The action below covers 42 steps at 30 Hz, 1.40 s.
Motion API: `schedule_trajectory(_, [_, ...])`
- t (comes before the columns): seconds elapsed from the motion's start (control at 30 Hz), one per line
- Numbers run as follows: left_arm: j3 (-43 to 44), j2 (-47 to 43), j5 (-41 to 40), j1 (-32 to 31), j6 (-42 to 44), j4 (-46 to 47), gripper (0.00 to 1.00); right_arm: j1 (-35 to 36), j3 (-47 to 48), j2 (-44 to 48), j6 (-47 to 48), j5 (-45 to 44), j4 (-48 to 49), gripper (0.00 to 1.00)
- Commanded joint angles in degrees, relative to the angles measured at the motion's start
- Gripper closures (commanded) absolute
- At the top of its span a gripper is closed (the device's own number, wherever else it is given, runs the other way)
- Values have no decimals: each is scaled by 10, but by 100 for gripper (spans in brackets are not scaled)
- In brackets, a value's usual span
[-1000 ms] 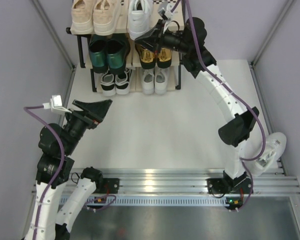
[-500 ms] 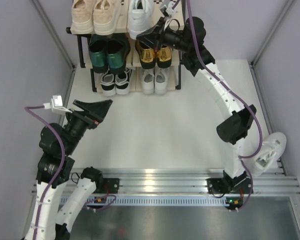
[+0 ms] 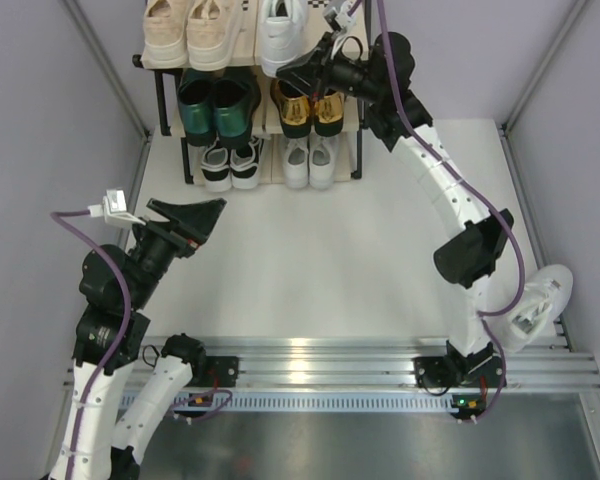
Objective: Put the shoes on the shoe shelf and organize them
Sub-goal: Place the shoe at the shoe shelf, then pick up the shoe.
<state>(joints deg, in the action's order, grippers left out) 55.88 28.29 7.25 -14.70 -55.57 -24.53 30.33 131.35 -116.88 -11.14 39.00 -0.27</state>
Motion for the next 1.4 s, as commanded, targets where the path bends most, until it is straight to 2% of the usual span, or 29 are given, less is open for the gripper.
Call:
schedule_trajectory(0.0, [11,2,7,3,2,12,2,-17,1,31,-10,18,37,95])
schedule_trajectory(0.23, [12,4,9,3,24,12,2,-5,-71,123,14,72,5,96])
schedule_trajectory(0.37, [11,26,18,3,41,12,2,-17,-121,184,72,84,-98,94])
schedule_trajectory(0.47, [-6,40,22,3,42,12,2,-48,-176,240,106,85,-186,86])
schedule_trajectory(0.57, [-44,54,40,3,23,37,2,-97,-254,308,186,64,-288,79])
schedule_trajectory(0.63, [-80,64,76,3,6,74,2,-133,-315,360,220,29,-369,75])
schedule_trajectory(0.8, [-159,94,148,3,-48,154,2,-232,-508,527,278,-67,-441,57])
schedule_trajectory(0.93, [-210,109,182,2,-74,209,2,-351,-558,570,323,-158,-567,49])
schedule_trajectory(1.13, [-187,193,237,2,-30,211,2,-495,-621,631,414,-270,-645,40])
schedule_trajectory(1.23, [-165,244,267,1,-15,217,2,-529,-628,633,455,-338,-696,36])
schedule_trajectory(1.37, [-135,296,282,-9,-3,236,2,-557,-631,662,514,-362,-744,27])
